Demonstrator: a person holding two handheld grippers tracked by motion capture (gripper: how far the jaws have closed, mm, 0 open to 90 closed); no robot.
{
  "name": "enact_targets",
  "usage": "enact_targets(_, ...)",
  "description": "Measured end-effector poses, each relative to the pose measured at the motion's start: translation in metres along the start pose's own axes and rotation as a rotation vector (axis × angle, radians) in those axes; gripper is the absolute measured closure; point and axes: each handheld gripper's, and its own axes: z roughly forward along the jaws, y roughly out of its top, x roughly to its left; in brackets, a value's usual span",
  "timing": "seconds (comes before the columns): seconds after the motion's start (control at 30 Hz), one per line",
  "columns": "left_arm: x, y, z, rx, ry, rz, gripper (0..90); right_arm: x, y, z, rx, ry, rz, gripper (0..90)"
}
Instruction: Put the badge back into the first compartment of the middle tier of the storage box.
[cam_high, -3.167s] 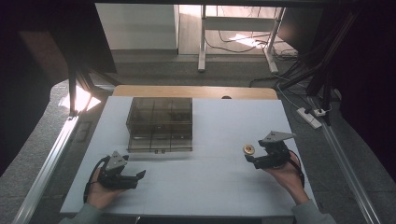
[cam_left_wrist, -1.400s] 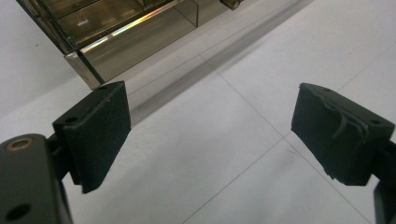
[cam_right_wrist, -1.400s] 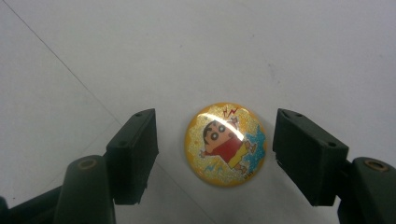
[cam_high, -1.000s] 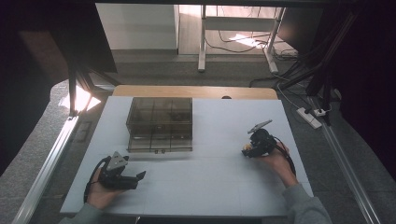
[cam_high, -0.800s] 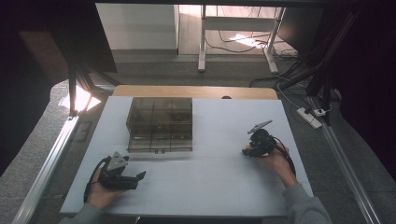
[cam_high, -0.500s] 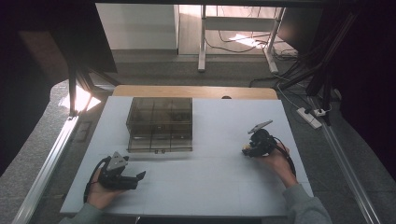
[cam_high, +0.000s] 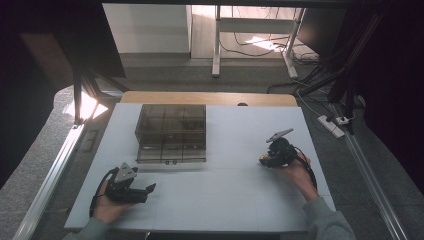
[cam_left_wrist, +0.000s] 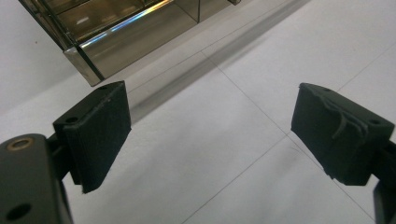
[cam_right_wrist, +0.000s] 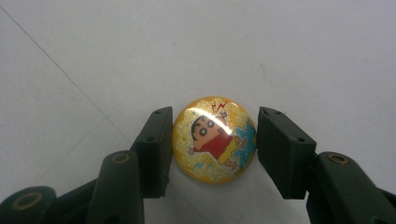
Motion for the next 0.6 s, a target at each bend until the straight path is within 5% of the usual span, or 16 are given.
enact_targets(0.23, 0.0, 0.0, 0.0, 0.002, 0.0, -0.002, 12.4, 0.002, 0.002, -0.005, -0.039, 0.01, -0.006, 46.5)
enact_targets(0.6, -0.001, 0.0, 0.0, 0.0, 0.001, -0.004, 12.4, 0.006, 0.006, -0.026, -0.173, 0.056, 0.021, 46.5)
